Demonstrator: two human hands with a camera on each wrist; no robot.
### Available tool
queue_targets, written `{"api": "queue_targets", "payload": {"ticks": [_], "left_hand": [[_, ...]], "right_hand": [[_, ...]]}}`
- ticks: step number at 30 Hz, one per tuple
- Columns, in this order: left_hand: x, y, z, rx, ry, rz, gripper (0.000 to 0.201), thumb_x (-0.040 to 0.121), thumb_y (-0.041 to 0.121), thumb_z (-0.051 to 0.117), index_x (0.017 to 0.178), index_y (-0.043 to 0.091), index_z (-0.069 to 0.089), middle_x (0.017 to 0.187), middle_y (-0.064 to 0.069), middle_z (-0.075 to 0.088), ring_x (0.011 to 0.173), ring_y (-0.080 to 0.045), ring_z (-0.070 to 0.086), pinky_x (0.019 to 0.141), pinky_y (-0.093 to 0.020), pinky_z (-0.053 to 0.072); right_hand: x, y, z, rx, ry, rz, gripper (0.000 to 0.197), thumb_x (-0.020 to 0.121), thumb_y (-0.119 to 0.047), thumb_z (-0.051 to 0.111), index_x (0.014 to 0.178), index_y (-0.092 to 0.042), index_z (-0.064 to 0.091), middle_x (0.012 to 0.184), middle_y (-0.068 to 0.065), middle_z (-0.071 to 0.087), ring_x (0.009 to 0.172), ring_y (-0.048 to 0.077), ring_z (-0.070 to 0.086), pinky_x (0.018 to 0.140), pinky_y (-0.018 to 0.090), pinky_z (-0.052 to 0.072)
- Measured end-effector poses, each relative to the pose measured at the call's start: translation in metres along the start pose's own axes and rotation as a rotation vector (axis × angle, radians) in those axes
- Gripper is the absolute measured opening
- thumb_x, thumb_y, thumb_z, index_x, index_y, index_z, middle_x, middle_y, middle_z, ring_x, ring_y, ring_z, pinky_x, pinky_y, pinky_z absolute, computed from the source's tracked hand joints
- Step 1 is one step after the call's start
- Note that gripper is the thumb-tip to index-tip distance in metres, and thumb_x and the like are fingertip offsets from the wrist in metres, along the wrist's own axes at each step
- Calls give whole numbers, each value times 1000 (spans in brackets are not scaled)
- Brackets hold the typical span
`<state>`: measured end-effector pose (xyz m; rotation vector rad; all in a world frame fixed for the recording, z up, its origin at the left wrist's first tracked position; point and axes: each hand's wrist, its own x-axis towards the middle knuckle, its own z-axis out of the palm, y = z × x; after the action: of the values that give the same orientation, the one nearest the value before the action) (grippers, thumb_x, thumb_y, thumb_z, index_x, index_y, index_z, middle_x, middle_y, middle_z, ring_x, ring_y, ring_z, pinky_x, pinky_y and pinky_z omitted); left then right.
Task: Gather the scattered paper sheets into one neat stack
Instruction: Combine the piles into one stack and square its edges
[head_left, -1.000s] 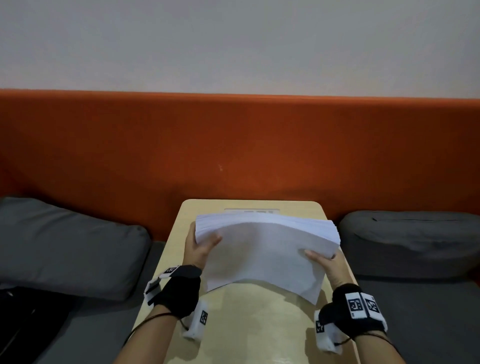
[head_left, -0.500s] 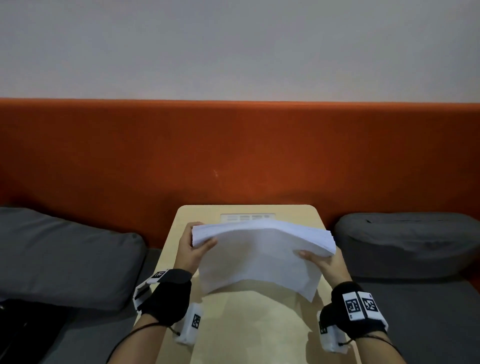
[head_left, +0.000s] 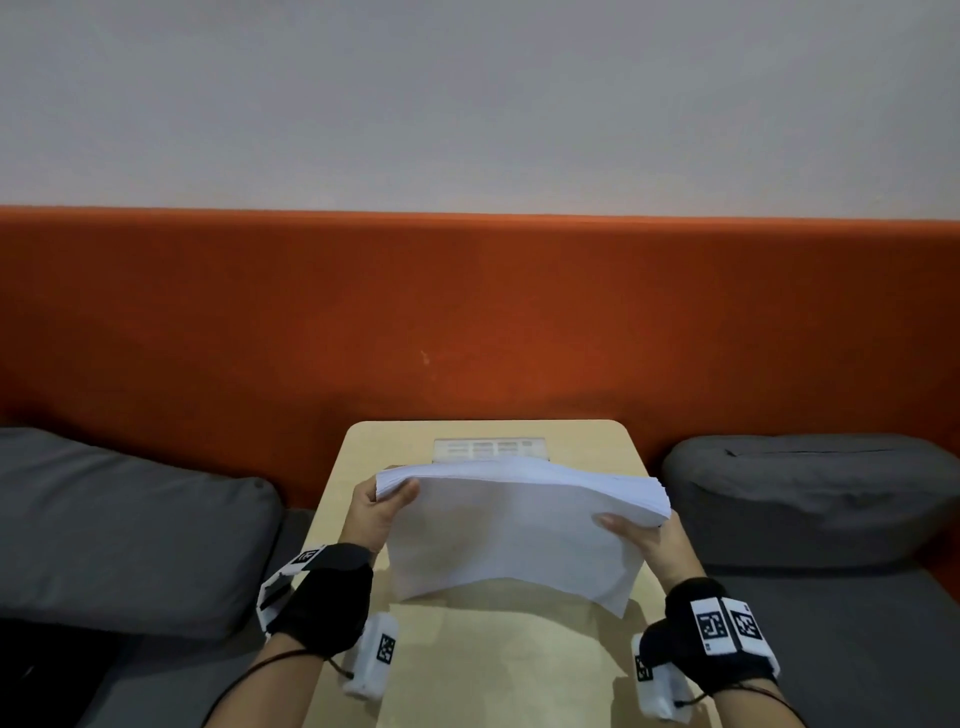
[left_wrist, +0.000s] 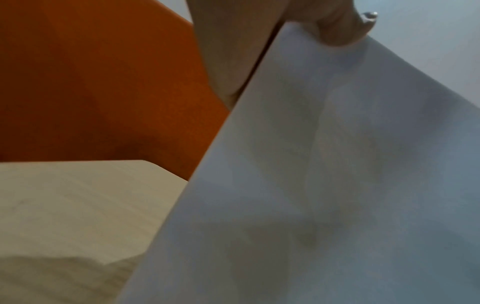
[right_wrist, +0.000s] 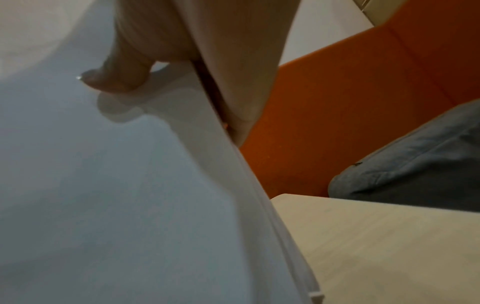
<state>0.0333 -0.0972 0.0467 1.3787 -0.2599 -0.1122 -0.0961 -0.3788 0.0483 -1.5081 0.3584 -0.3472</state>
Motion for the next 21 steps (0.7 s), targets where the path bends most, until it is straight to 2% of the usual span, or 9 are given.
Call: {"api": "queue_targets", "payload": {"ticks": [3, 5, 8, 11, 13, 15, 18, 19, 21], "left_hand": [[-1, 2, 9, -29, 81, -40, 9, 87, 15, 61, 80, 10, 61, 61, 8, 69, 70, -23, 59, 54, -16, 51], [-1, 1, 13, 20, 146, -43, 14, 90, 6, 55, 80, 13, 62, 66, 6, 68, 70, -20, 58, 57, -21, 52], [-4, 5, 16, 45, 176, -39, 10, 87, 7, 60, 80, 14, 62, 73, 2, 67, 71, -16, 61, 60, -24, 51], [-1, 13, 11, 142, 141, 71, 23, 73, 4, 76, 79, 17, 58, 70, 9, 65, 65, 2, 59, 57, -7, 46], [6, 19, 7, 357, 120, 159, 32, 69, 5, 79, 88, 18, 56, 87, 7, 62, 81, -3, 57, 67, -3, 41], [13, 24, 6, 675, 112, 304, 45, 66, 22, 80, 104, 18, 56, 107, 1, 62, 100, -12, 52, 86, -12, 38], [21, 28, 15, 1128, -77, 625, 70, 59, 50, 71, 120, 31, 44, 128, 2, 57, 127, -13, 36, 106, -52, 28], [20, 32, 21, 1098, -194, 645, 73, 61, 53, 68, 125, 33, 38, 129, 6, 56, 129, -11, 38, 108, -53, 27], [13, 39, 30, 847, -375, 531, 81, 65, 53, 65, 134, 37, 24, 123, 15, 56, 118, -5, 52, 105, -32, 40]], "right_hand": [[-1, 10, 0, -3, 1, 37, 60, 35, -32, 86, 90, -20, 66, 81, -4, 74, 76, 10, 69, 62, 20, 56], [-7, 15, 5, -1, 3, 50, 38, 55, -13, 86, 86, -17, 64, 83, 0, 70, 76, 16, 65, 55, 15, 53], [-13, 16, 8, 2, 117, 16, 24, 75, 8, 70, 81, -14, 62, 76, 0, 68, 71, 17, 63, 51, 11, 49], [-12, 5, 7, -46, 151, -92, 27, 78, 10, 66, 88, -14, 66, 68, -13, 72, 66, -3, 65, 64, 14, 49], [-11, -8, 4, -165, 147, -227, 33, 77, 5, 69, 89, -25, 68, 74, -18, 72, 67, -11, 60, 66, 11, 47], [-9, -27, 6, -342, 109, -396, 26, 77, -7, 64, 81, -31, 68, 80, -11, 69, 69, -7, 56, 62, 13, 42], [-13, -59, 18, -600, -3, -657, 19, 72, -14, 47, 78, -25, 61, 70, -13, 60, 66, -1, 51, 57, 16, 36], [-14, -70, 23, -707, -34, -741, 21, 68, -12, 44, 77, -23, 60, 68, -13, 58, 66, 4, 50, 57, 19, 35], [-13, -85, 31, -905, -58, -869, 27, 63, -7, 44, 78, -21, 62, 67, -8, 60, 66, 11, 48, 58, 23, 30]]}}
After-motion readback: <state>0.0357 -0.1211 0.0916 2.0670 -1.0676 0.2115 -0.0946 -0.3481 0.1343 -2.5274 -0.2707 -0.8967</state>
